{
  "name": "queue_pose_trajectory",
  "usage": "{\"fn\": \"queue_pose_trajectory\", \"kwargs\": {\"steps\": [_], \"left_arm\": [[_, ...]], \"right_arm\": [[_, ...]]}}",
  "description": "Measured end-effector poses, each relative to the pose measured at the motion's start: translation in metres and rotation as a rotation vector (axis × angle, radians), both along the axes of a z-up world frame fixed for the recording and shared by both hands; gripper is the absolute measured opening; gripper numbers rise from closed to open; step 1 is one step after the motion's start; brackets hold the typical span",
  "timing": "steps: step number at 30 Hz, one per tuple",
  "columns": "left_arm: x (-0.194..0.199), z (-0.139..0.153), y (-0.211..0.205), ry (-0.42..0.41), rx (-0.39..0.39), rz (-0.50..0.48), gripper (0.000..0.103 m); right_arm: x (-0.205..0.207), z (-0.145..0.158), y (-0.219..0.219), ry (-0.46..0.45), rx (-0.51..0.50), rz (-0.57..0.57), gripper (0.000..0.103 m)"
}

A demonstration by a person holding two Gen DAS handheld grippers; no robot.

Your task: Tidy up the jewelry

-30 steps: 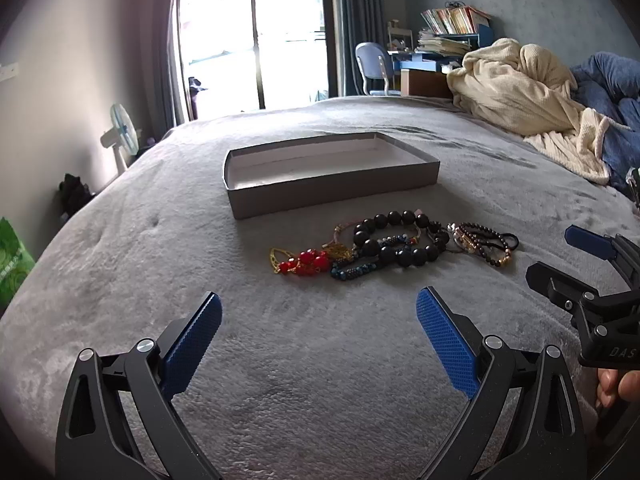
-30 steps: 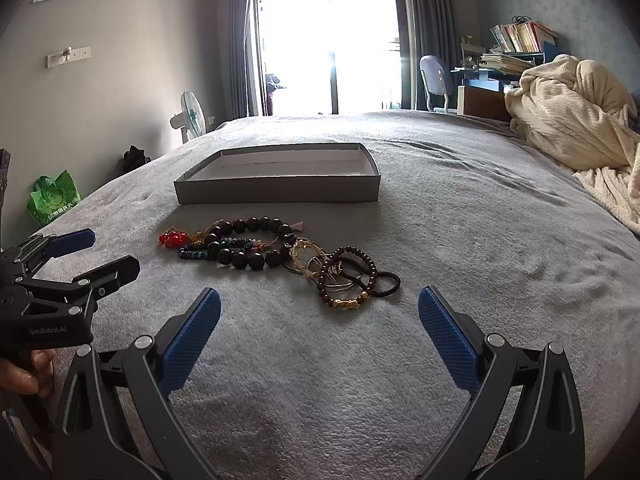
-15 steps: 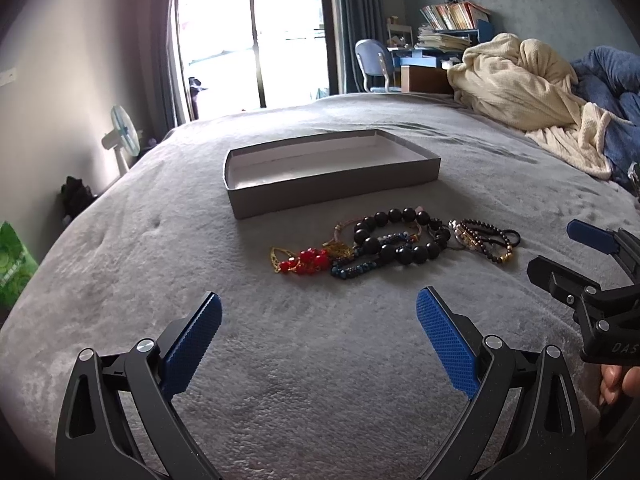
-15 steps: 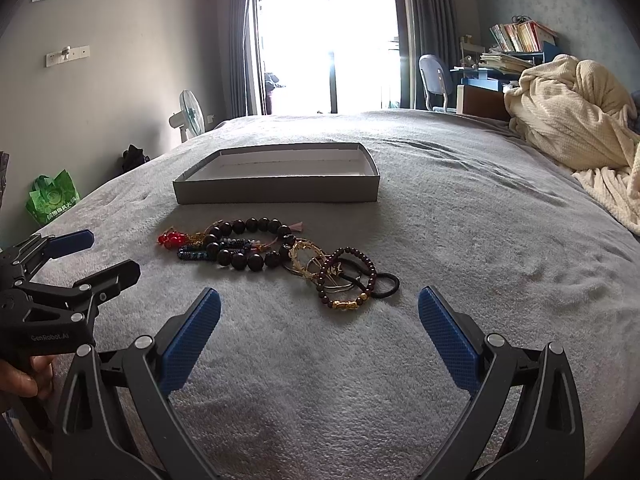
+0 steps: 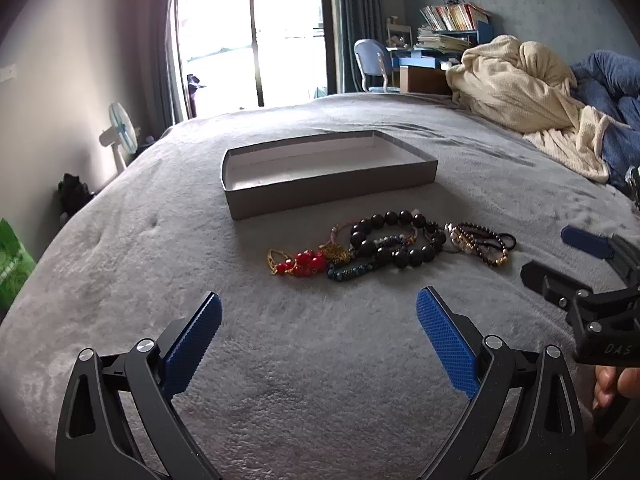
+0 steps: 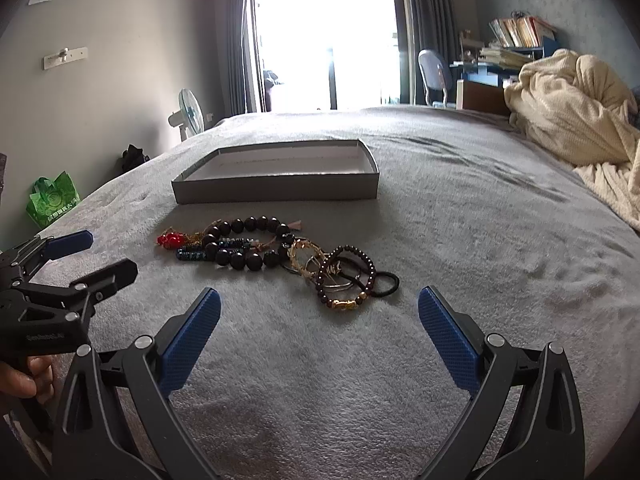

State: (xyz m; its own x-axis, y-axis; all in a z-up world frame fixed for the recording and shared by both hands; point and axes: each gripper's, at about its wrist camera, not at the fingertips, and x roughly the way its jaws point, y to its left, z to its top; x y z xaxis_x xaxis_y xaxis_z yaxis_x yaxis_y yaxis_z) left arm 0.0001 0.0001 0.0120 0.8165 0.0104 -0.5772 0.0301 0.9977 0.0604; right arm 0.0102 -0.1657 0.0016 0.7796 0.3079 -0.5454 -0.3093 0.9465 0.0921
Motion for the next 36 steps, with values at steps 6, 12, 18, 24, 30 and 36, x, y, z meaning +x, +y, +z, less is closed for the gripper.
{"fn": "queue_pose_trajectory", "kwargs": {"steps": [6,12,18,24,30,36], "left_arm": [[0.008,0.002,0.003,0.043,-0.031,0.007,0.097],[0.025,0.003,0.008,0.113,-0.033,0.009,0.097],[0.048,-0.003,0.029,0.196,-0.09,0.082,0.097],[0.069,-0.006,0.04,0.232,-0.112,0.094,0.097],[0.095,-0.017,0.034,0.303,-0.096,0.025,0.073],[0.112,-0.024,0.031,0.333,-0.101,-0.028,0.042]], "right_arm": [[0.011,-0.001,-0.007,0.05,0.033,-0.029,0.098],[0.014,0.0,-0.005,0.063,0.028,-0.023,0.098],[0.012,0.001,-0.004,0.061,0.017,-0.011,0.098],[0.015,0.001,-0.006,0.082,0.02,-0.012,0.098],[0.025,-0.002,-0.007,0.126,0.019,-0.008,0.098],[0.033,-0.006,-0.008,0.173,0.026,-0.008,0.098]]}}
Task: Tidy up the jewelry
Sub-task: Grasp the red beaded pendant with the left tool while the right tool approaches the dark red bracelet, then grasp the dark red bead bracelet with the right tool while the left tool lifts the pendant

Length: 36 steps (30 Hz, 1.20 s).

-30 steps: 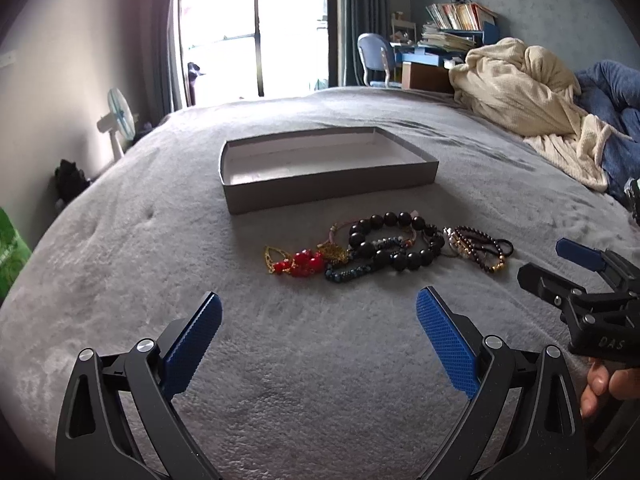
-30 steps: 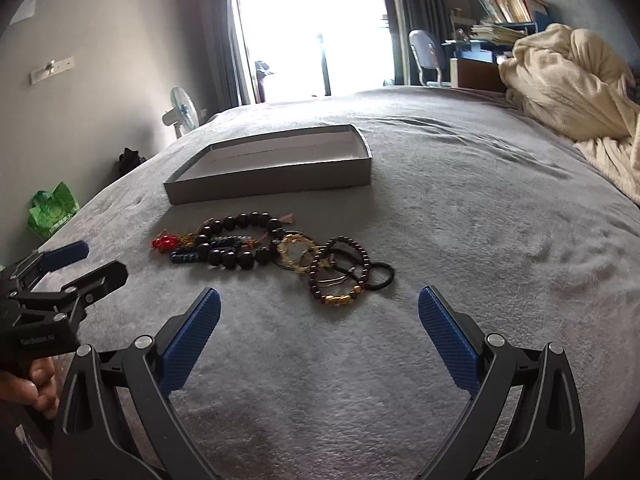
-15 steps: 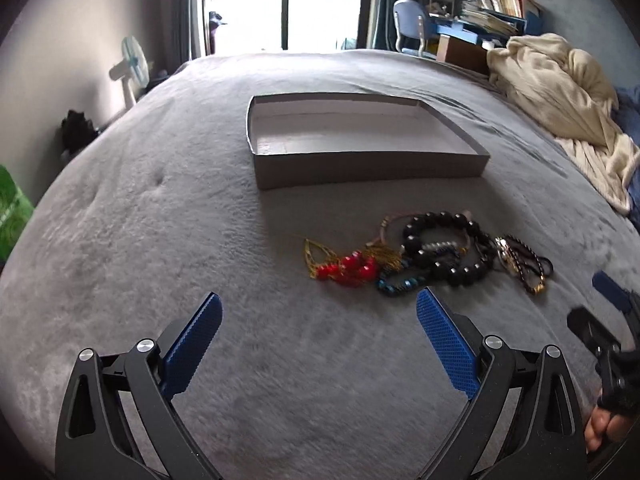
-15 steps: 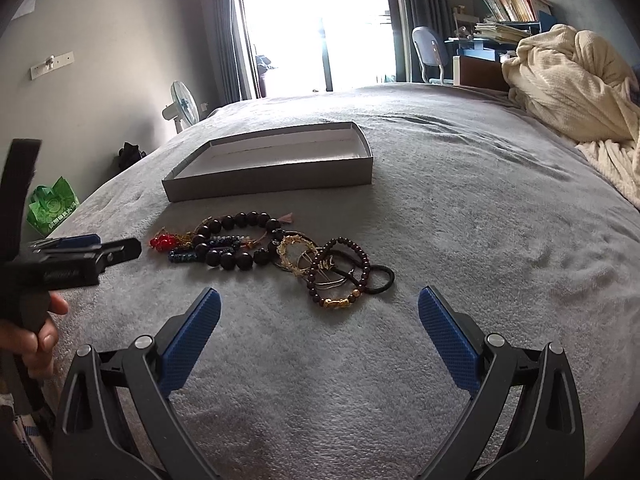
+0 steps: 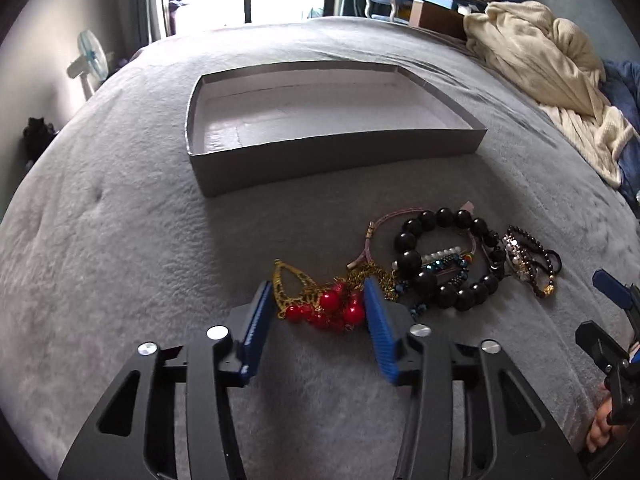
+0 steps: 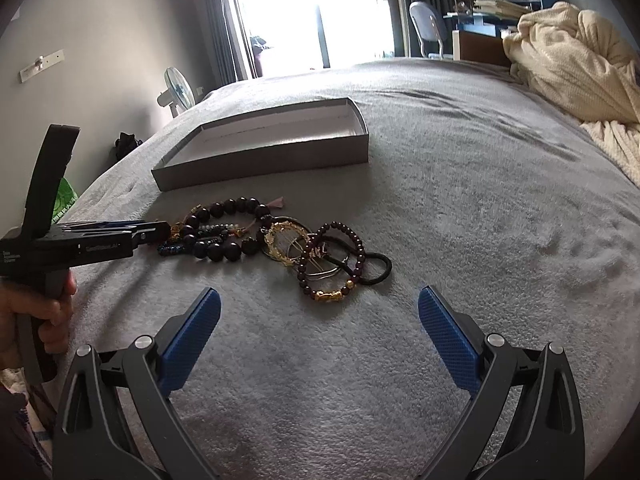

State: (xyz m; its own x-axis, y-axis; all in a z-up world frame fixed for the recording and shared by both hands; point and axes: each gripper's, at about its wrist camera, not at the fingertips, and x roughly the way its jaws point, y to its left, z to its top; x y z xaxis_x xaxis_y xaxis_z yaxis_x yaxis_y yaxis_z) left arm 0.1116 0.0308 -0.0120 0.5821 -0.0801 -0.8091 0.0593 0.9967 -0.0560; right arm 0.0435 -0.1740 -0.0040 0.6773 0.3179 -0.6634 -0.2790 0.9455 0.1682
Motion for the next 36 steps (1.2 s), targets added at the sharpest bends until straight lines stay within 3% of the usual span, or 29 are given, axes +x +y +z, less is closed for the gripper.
{"fn": "queue_pose_trajectory", "kwargs": {"steps": [1,3,4,8,12,14,19,24,27,31,36], "left_arm": [[0.001,0.0,0.001,-0.002,-0.003,-0.001,0.039],[0.001,0.001,0.004,-0.013,0.0,0.003,0.018],[-0.001,0.002,0.006,-0.022,0.0,0.008,0.015],[-0.008,0.008,0.023,-0.052,-0.015,0.056,0.014],[-0.015,0.009,0.047,-0.041,-0.042,0.13,0.014],[-0.019,0.01,0.058,-0.037,-0.054,0.16,0.014],[-0.027,0.008,0.064,-0.03,-0.06,0.175,0.014],[-0.027,0.002,0.061,-0.03,-0.065,0.17,0.014],[-0.027,0.0,0.06,-0.034,-0.058,0.173,0.02],[-0.026,-0.001,0.056,-0.045,-0.039,0.171,0.028],[-0.023,-0.003,0.055,-0.048,-0.043,0.169,0.029]], "right_arm": [[0.001,0.0,0.0,0.002,-0.001,0.002,0.098],[0.002,0.0,0.001,0.0,0.0,0.007,0.098],[0.002,0.001,0.001,-0.003,0.002,0.01,0.098],[0.008,0.002,0.001,-0.002,0.009,0.024,0.09],[0.016,-0.001,-0.001,0.027,0.021,0.033,0.073],[0.02,-0.003,-0.002,0.04,0.018,0.026,0.071],[0.026,-0.007,-0.003,0.075,0.039,0.033,0.058],[0.031,-0.014,-0.002,0.128,0.078,0.061,0.055],[0.039,-0.019,-0.004,0.166,0.087,0.045,0.054],[0.044,-0.021,-0.002,0.174,0.078,0.029,0.054],[0.051,-0.022,-0.005,0.183,0.117,0.013,0.054]]}}
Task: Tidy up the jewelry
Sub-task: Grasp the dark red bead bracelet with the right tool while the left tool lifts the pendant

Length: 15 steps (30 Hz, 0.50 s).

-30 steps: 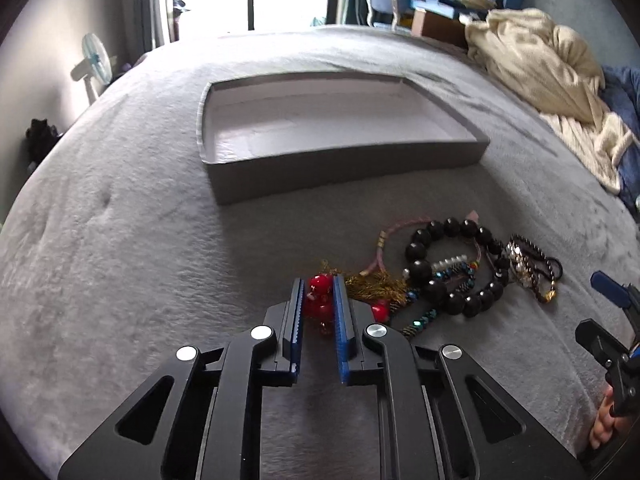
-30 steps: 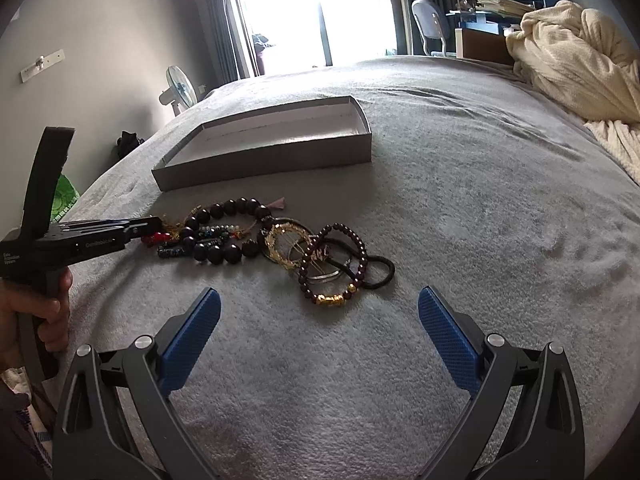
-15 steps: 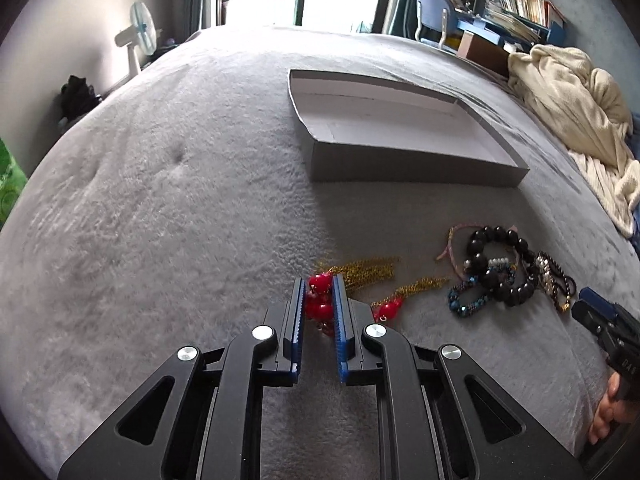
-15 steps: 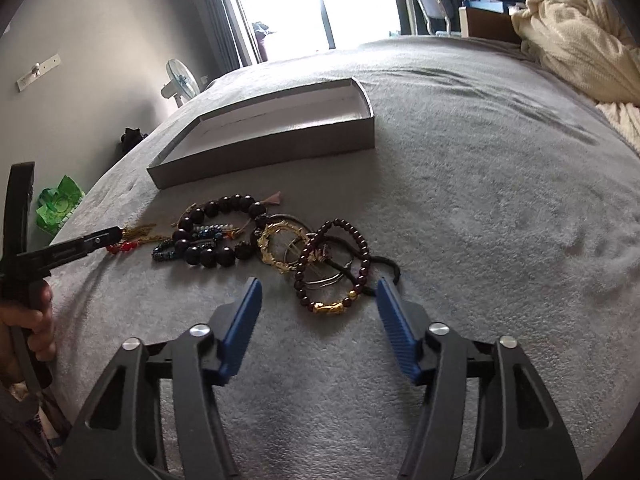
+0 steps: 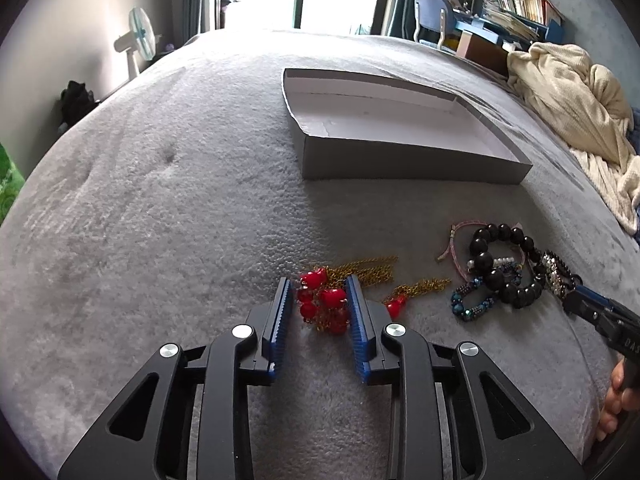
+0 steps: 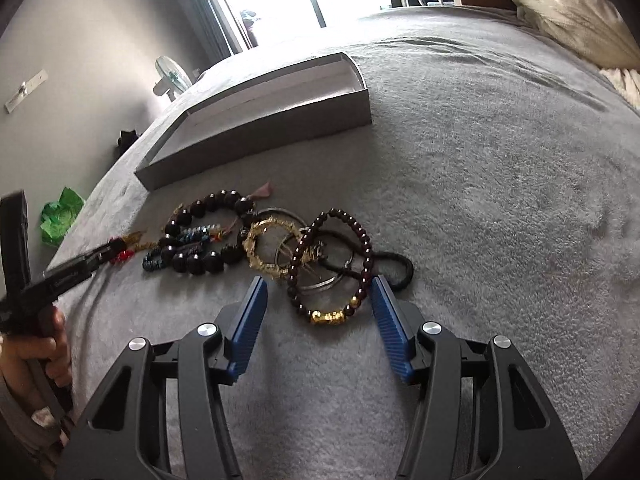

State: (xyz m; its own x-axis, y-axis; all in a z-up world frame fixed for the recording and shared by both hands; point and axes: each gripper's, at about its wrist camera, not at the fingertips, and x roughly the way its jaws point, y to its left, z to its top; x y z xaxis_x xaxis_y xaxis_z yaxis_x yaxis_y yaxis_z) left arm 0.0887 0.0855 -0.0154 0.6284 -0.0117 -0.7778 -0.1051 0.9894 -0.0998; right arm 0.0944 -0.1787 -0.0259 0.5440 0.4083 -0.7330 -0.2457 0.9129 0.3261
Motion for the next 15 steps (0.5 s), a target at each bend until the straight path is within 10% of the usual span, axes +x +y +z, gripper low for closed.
{"fn": "queue_pose_trajectory", "kwargs": {"steps": [7,15], "left_arm": [[-0.001,0.001,-0.002,-0.011,-0.003,-0.015,0.029],[-0.002,0.001,-0.003,-0.016,-0.009,-0.032,0.029]], "right_arm": [[0.0,-0.002,-0.008,0.012,0.049,-0.008,0.01],[0.007,-0.01,-0.011,0.059,0.067,-0.024,0.011]]}}
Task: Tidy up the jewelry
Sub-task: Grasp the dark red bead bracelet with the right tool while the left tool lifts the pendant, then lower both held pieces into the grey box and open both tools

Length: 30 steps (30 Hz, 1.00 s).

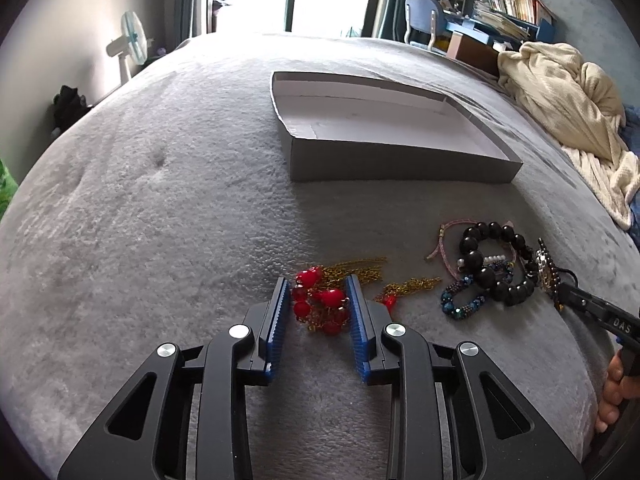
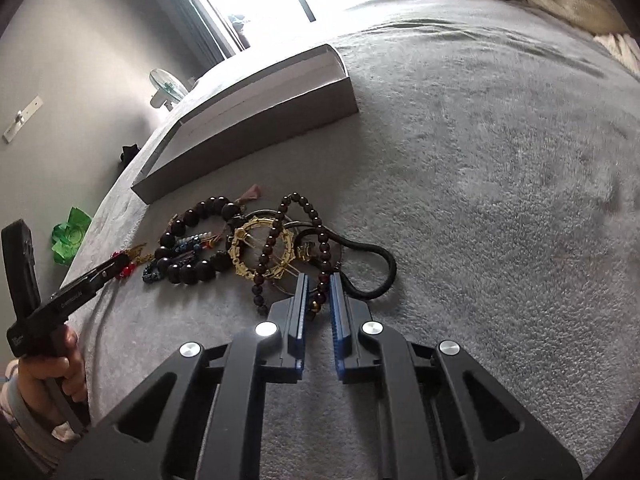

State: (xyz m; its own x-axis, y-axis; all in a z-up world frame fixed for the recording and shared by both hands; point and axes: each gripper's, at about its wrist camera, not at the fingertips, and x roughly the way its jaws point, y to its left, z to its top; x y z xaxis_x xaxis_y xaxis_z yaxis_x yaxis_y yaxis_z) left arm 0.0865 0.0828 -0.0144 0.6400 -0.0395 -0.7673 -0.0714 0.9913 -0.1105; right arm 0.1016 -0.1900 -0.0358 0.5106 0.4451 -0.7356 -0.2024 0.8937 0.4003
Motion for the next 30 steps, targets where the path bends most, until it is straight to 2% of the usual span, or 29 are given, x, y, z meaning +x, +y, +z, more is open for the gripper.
{"fn": "queue_pose_trajectory", "kwargs": {"steps": [3,5,7,11,14,21,30], "left_arm": [[-0.001,0.001,-0.002,-0.009,-0.006,-0.023,0.028],[-0.001,0.001,-0.005,0.0,0.006,-0.042,0.019],[-0.002,0.004,-0.004,-0.004,-0.017,-0.05,0.015],[-0.007,0.015,0.002,-0.019,-0.098,-0.056,0.015],[-0.008,0.027,0.0,-0.048,-0.123,-0.075,0.014],[-0.004,0.05,-0.008,-0.097,-0.134,-0.113,0.014],[0.021,0.08,-0.002,-0.145,-0.124,-0.12,0.015]], "right_arm": [[-0.001,0.0,0.001,-0.008,0.003,0.012,0.01],[-0.004,0.004,0.001,-0.029,0.01,0.025,0.008],[-0.008,0.009,0.001,-0.052,0.013,0.03,0.007],[-0.014,0.024,-0.002,-0.095,0.037,0.028,0.006],[-0.017,0.04,-0.003,-0.134,0.058,0.036,0.006],[-0.01,0.072,0.003,-0.193,0.084,0.062,0.006],[0.022,0.1,0.01,-0.248,0.083,0.085,0.006]]}}
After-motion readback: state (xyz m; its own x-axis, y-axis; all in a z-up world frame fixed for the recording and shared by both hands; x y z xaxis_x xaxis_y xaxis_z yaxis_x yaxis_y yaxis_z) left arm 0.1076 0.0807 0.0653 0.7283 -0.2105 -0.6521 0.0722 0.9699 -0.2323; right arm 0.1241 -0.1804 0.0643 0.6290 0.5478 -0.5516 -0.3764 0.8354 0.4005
